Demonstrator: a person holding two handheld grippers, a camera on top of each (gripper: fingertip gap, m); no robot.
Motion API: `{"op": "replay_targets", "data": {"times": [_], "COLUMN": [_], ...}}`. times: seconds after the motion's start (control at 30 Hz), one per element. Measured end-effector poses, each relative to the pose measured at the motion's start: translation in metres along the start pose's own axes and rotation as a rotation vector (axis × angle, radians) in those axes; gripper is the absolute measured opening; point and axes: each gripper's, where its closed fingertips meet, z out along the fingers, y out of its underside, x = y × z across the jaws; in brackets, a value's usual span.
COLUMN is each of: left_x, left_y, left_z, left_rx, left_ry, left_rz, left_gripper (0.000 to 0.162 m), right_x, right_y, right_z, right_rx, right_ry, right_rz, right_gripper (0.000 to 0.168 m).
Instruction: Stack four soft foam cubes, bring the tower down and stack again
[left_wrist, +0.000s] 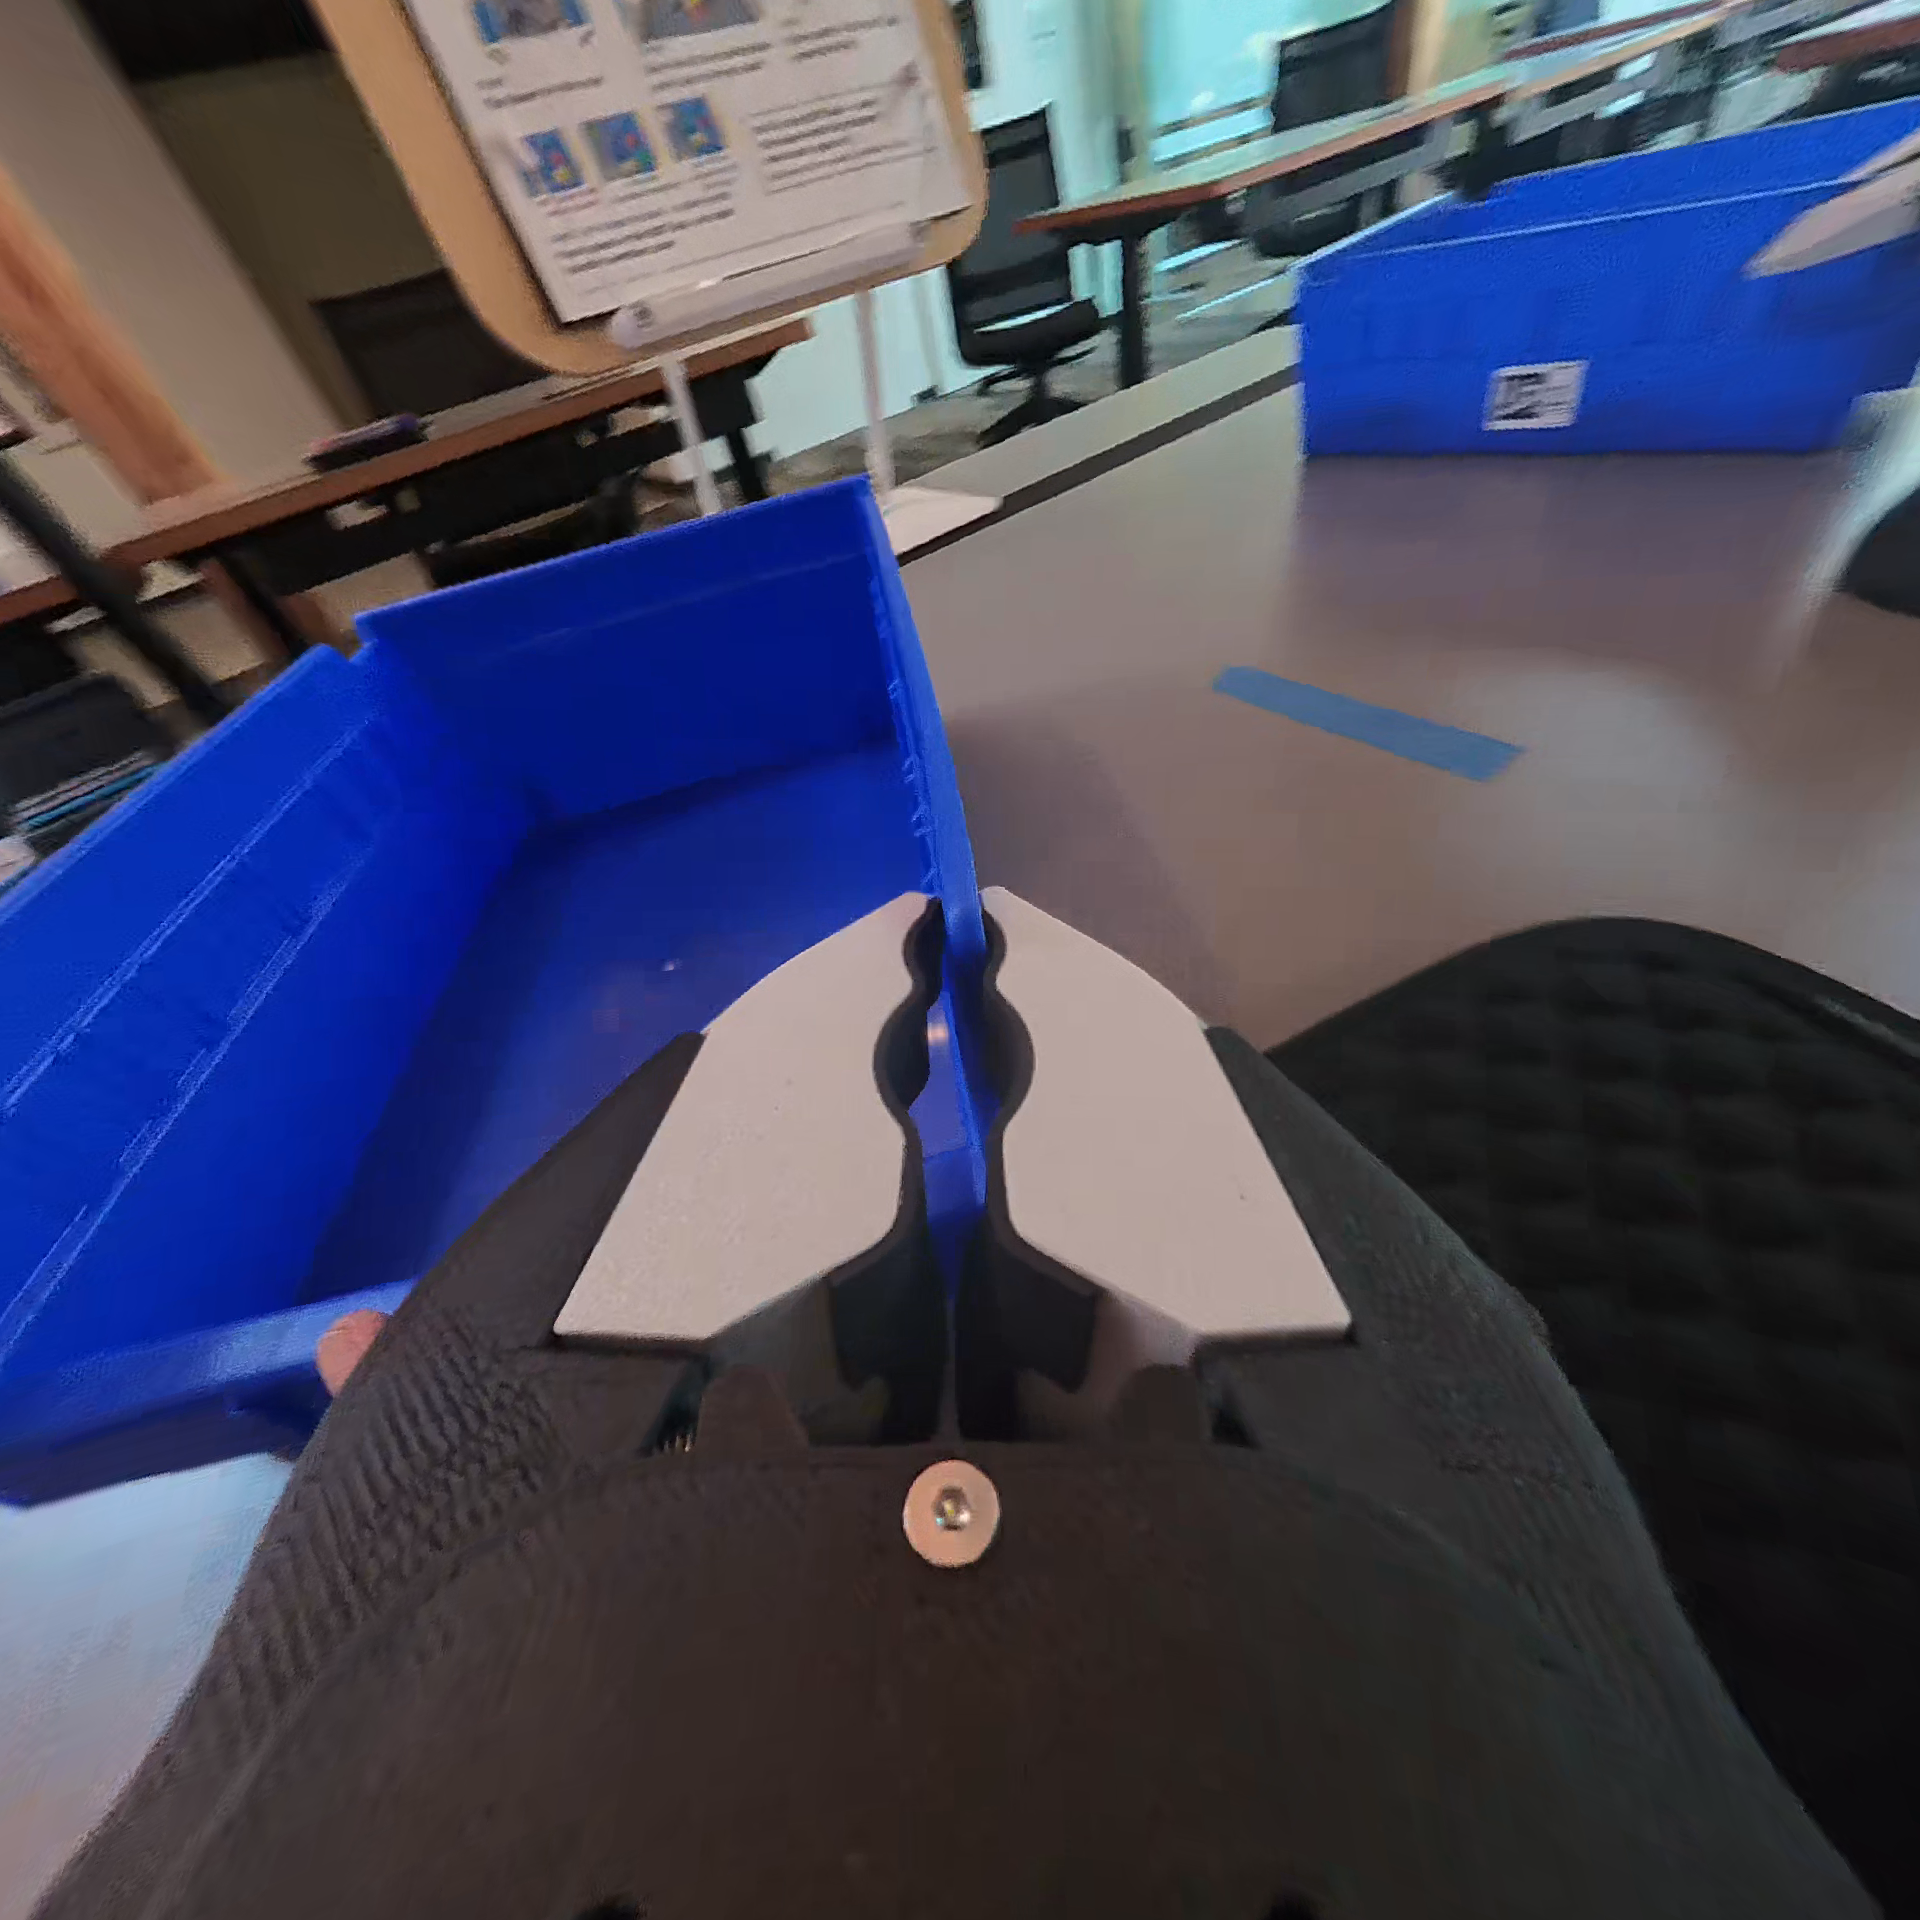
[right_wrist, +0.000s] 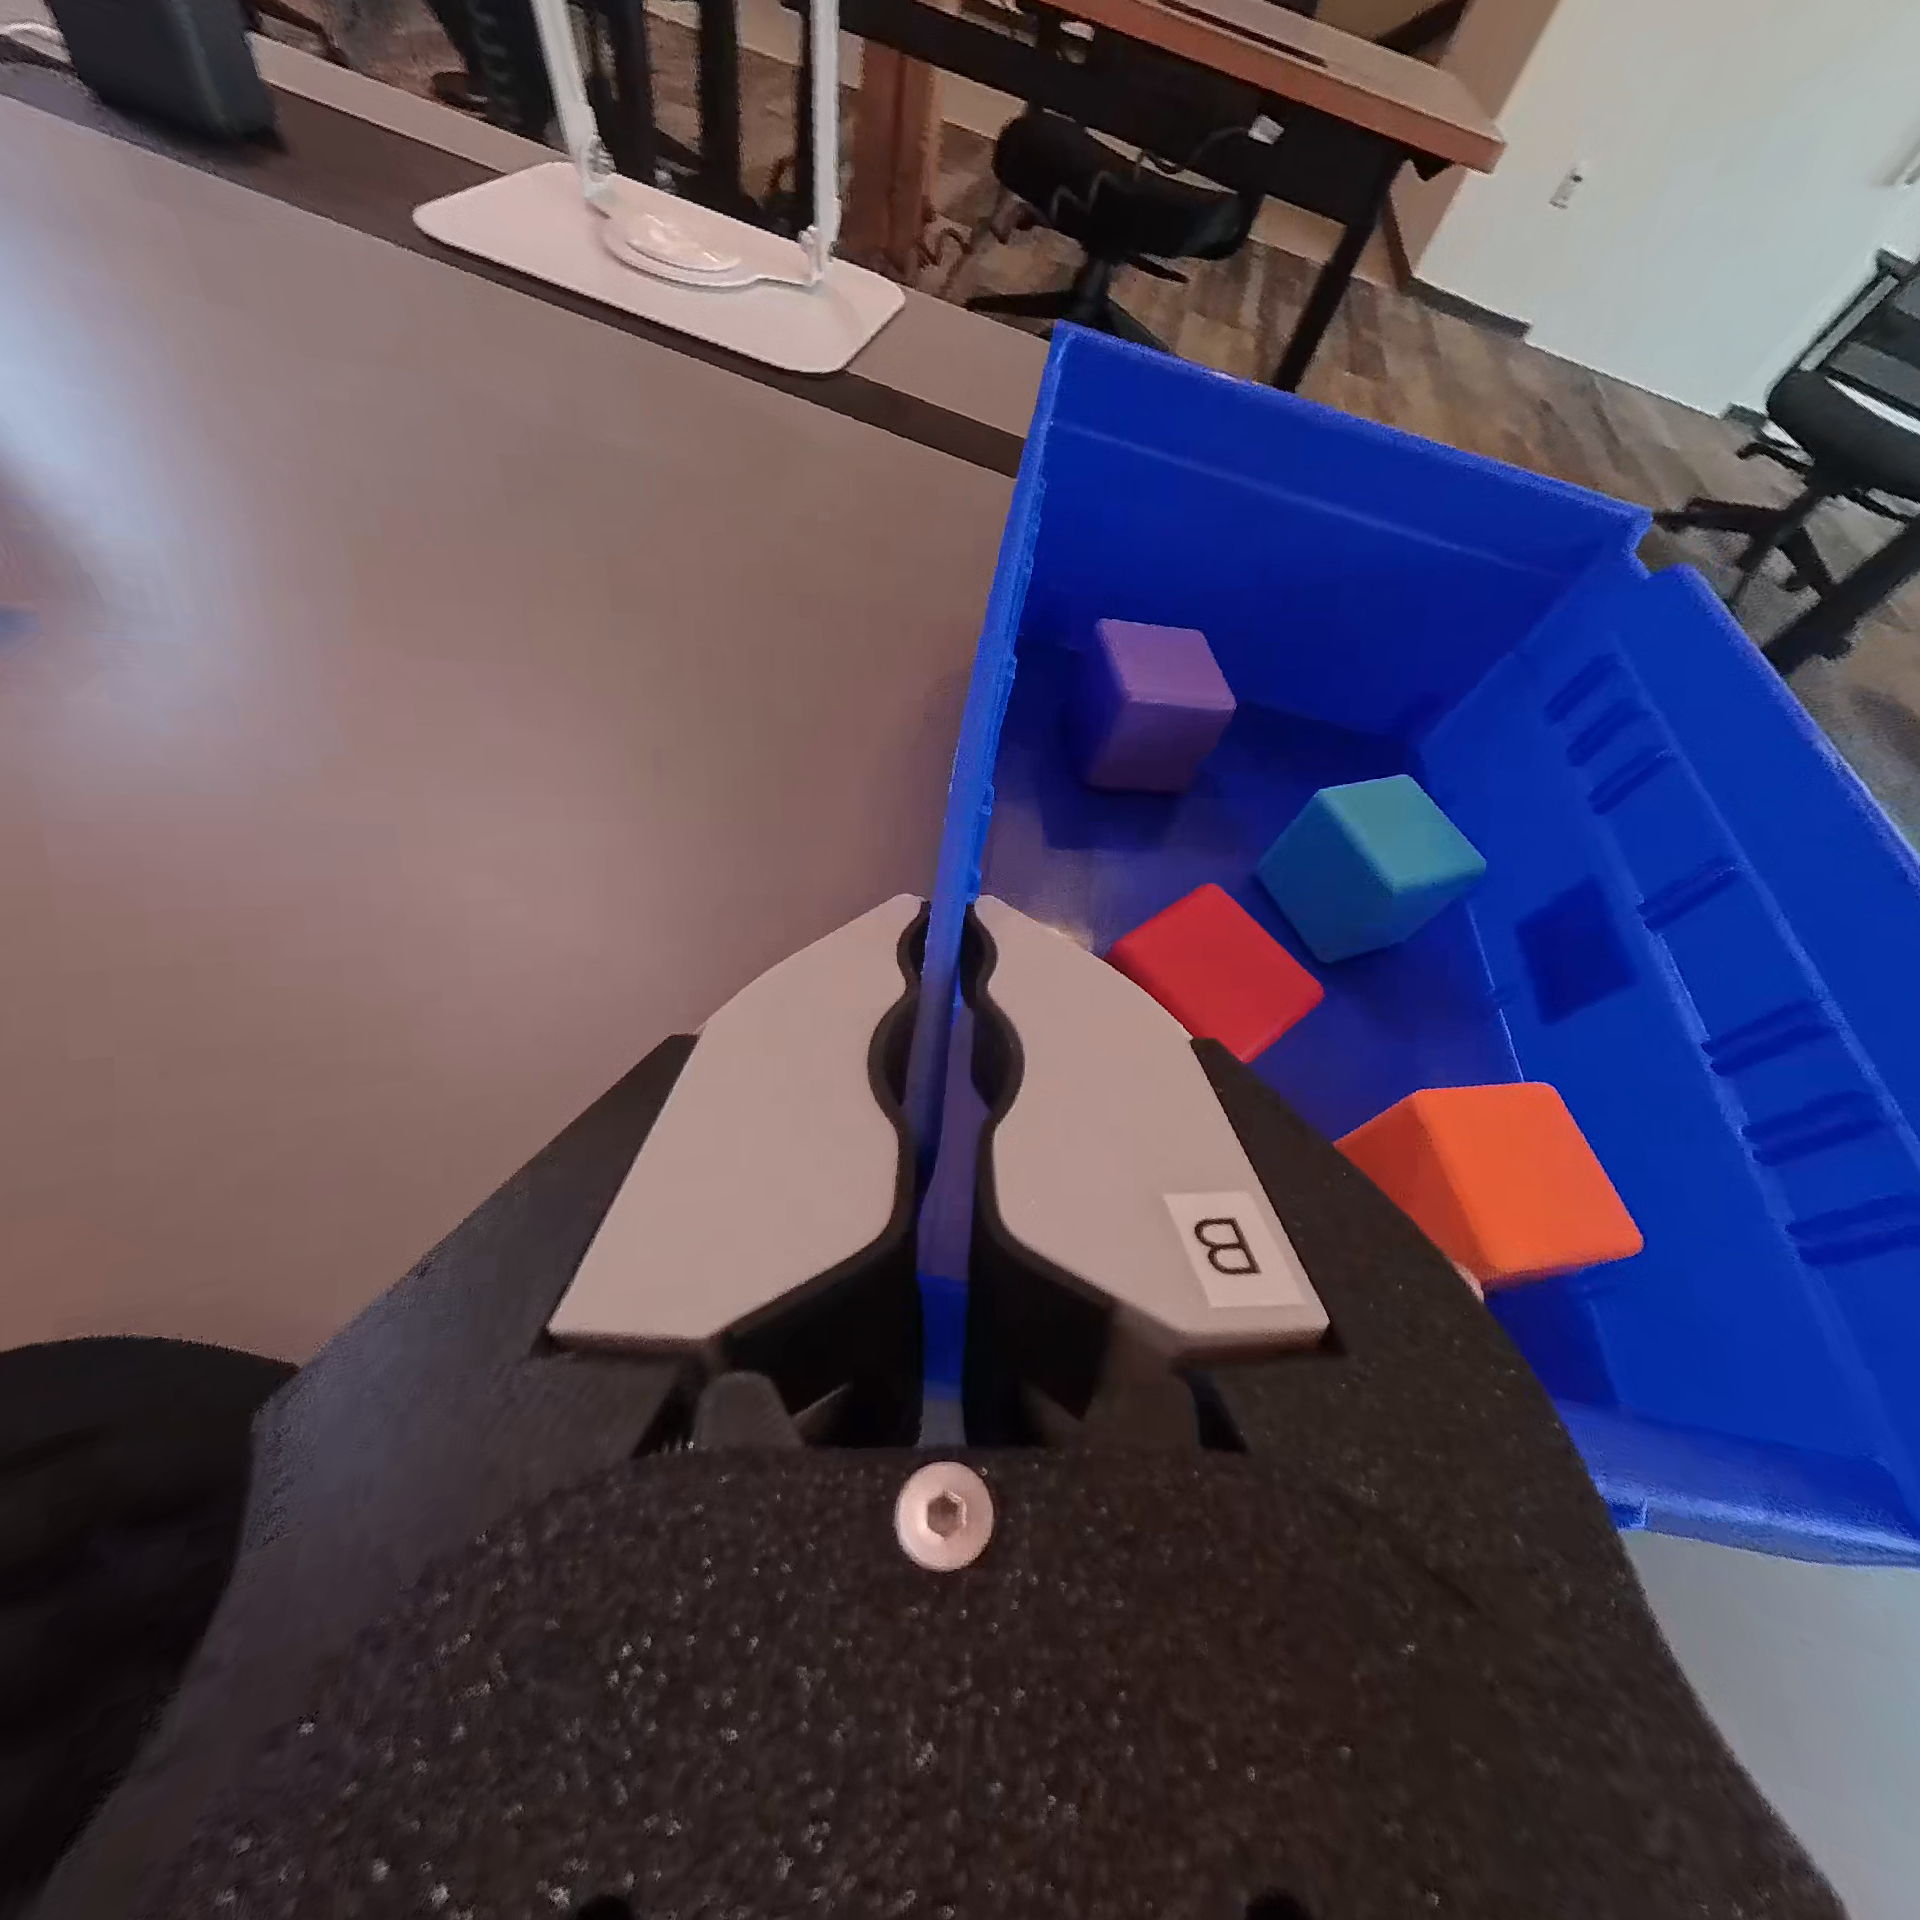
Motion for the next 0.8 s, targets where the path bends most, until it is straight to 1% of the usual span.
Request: {"op": "replay_targets", "data": {"times": [0.17, 0.3, 0.5, 0.8], "left_x": [0.017, 0.031, 0.043, 0.060], "left_y": [-0.003, -0.006, -0.010, -0.017], "left_z": [-0.007, -0.005, 0.003, 0.022], "left_rx": [0.099, 0.113, 0.103, 0.092], "left_ry": [0.323, 0.502, 0.695, 0.930], "left_rz": [-0.007, -0.002, 0.007, -0.034], "left_gripper": [0.003, 0.003, 0.003, 0.003], "right_x": [-0.001, -0.004, -0.013, -0.037], "right_y": [-0.007, -0.014, -0.024, -0.046], "right_z": [0.014, 0.031, 0.049, 0.085], "right_rx": [0.058, 0.092, 0.163, 0.228], "right_ry": [-0.164, -0.299, -0.563, -0.836], "right_rz": [-0.026, -0.092, -0.159, -0.192], "right_gripper": [0.004, 0.004, 0.003, 0.003]}}
